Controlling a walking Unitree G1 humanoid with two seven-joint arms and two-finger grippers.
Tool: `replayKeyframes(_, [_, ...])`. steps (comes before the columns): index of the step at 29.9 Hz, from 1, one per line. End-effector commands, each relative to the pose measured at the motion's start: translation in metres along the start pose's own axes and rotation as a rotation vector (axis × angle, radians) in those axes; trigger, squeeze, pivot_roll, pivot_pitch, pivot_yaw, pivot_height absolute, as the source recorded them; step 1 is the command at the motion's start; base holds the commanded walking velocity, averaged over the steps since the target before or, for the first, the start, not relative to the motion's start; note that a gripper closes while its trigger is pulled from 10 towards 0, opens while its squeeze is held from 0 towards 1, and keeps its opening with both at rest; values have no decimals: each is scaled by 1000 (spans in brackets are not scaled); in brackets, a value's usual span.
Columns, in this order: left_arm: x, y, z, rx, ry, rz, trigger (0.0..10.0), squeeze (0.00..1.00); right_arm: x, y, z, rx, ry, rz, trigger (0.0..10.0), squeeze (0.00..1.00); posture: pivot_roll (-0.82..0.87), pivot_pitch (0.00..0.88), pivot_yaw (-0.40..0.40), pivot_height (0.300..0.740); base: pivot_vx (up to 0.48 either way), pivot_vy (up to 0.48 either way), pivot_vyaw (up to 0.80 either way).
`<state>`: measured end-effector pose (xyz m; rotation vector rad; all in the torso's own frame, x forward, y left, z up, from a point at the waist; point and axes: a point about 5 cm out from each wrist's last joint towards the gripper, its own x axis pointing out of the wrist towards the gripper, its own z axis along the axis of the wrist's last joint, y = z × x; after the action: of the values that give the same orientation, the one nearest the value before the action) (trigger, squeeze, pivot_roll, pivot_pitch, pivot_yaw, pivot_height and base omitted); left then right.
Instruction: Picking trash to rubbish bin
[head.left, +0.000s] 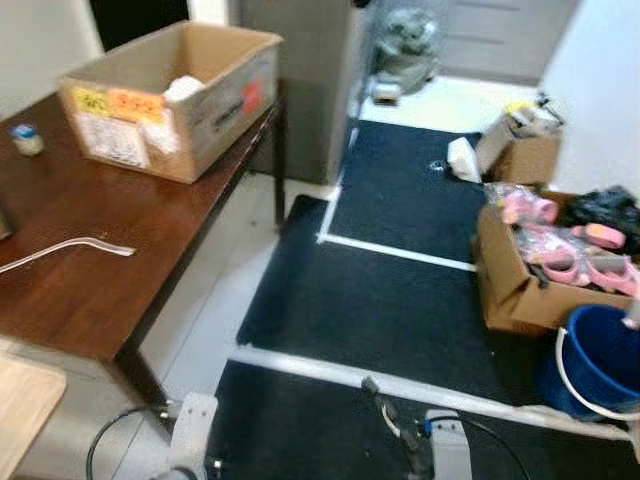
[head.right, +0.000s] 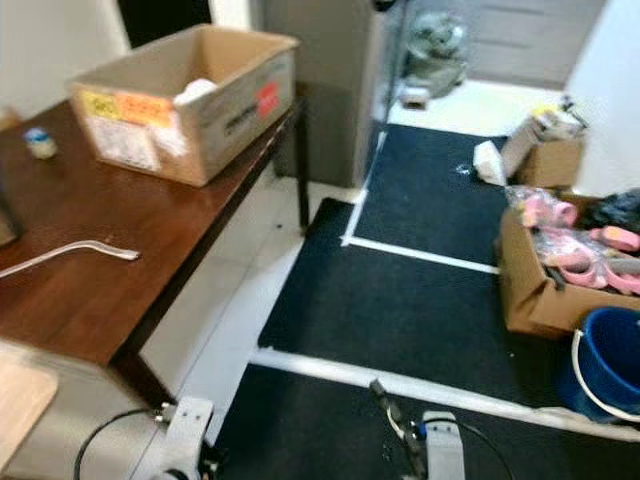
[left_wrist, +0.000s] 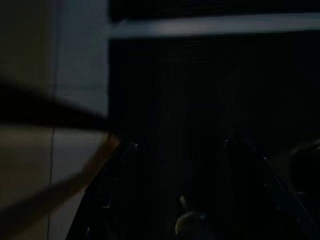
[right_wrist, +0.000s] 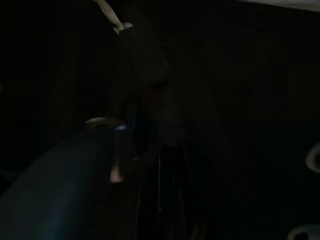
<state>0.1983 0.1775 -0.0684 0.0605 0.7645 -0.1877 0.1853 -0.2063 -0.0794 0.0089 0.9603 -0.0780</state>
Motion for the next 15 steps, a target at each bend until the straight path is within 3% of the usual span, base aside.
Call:
replayKeyframes(1, [-3,1,-7,-2,9,-5,10000,0,-1,-2,-8,3,25,-12,10000,0,-36,87,-10,740,0,0,-800])
replayKeyframes(15, [-3,2,-6,-6,2,1,10000,0,-2,-4,-9,32,15,-30,10000,0,-36,92,-7,740,0,0,-800])
